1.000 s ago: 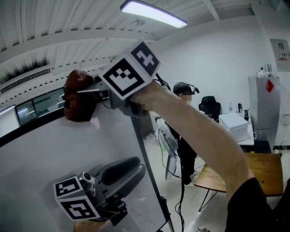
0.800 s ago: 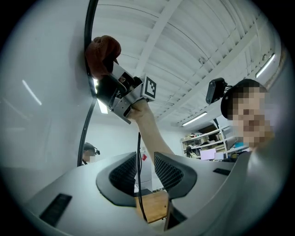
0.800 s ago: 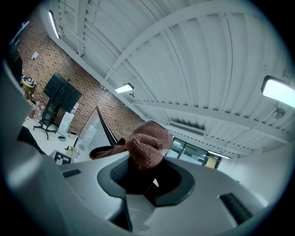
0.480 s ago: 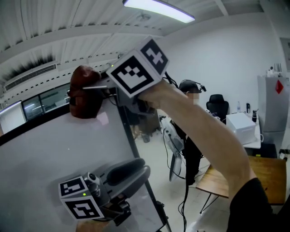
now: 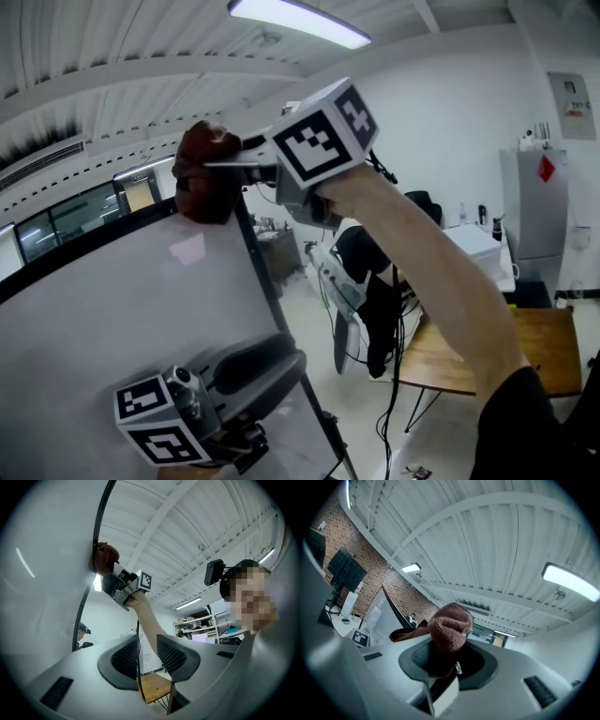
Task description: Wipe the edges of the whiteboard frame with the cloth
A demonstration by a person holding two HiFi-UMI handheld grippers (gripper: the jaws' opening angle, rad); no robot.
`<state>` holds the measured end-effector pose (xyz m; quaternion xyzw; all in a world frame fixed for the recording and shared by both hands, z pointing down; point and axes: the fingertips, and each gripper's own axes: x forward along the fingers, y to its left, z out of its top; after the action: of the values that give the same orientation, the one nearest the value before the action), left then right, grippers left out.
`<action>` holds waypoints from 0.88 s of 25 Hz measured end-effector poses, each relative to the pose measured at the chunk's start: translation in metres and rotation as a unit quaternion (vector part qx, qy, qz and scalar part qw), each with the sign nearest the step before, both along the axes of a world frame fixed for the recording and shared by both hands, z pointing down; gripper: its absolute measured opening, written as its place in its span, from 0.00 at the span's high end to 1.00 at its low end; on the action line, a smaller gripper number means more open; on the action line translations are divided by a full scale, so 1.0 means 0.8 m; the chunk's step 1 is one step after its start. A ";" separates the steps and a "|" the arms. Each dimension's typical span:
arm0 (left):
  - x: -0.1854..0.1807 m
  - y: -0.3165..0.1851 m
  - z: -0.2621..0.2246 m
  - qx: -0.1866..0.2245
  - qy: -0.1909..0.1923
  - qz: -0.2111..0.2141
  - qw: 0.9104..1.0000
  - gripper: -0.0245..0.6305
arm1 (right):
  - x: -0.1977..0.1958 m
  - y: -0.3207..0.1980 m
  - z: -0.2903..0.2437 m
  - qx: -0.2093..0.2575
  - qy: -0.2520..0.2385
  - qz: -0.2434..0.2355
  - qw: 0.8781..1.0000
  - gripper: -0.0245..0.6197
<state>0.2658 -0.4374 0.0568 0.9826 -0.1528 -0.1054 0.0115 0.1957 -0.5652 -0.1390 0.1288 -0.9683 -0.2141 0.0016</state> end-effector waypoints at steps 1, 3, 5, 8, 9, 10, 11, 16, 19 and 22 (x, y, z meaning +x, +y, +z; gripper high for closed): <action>0.000 0.000 0.002 -0.002 0.002 0.006 1.000 0.79 | 0.000 0.000 0.000 -0.006 -0.005 -0.001 1.000 0.78; 0.003 -0.005 0.009 -0.008 0.003 0.012 1.000 0.79 | 0.002 0.000 0.001 -0.011 -0.016 -0.002 1.000 0.78; 0.014 -0.014 0.019 -0.015 0.004 0.011 1.000 0.79 | 0.013 0.000 0.004 0.001 -0.026 0.000 1.000 0.78; 0.023 -0.027 0.029 -0.019 0.002 -0.001 1.000 0.79 | 0.035 -0.017 0.007 0.009 -0.054 0.008 0.998 0.79; 0.020 -0.031 0.028 -0.018 0.000 -0.006 1.000 0.79 | 0.038 -0.023 0.007 -0.006 -0.069 -0.005 0.998 0.79; 0.016 -0.036 0.026 -0.018 -0.001 -0.011 1.000 0.79 | 0.038 -0.028 0.007 -0.030 -0.087 -0.030 0.995 0.79; 0.014 -0.040 0.023 -0.018 -0.001 -0.015 1.000 0.79 | 0.037 -0.031 0.007 -0.054 -0.102 -0.059 0.992 0.79; 0.025 -0.060 0.030 -0.024 -0.006 -0.036 0.999 0.79 | 0.046 -0.042 0.018 -0.097 -0.155 -0.115 0.976 0.79; 0.038 -0.076 0.053 -0.033 -0.006 -0.046 0.998 0.79 | 0.059 -0.049 0.046 -0.125 -0.190 -0.140 0.964 0.79; 0.043 -0.087 0.052 -0.040 -0.006 -0.056 0.998 0.79 | 0.062 -0.052 0.056 -0.150 -0.212 -0.168 0.951 0.79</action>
<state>0.3001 -0.5069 0.0985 0.9718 -0.2121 -0.0936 0.0443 0.2450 -0.6069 -0.0939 0.0044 -0.9750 -0.0310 -0.2201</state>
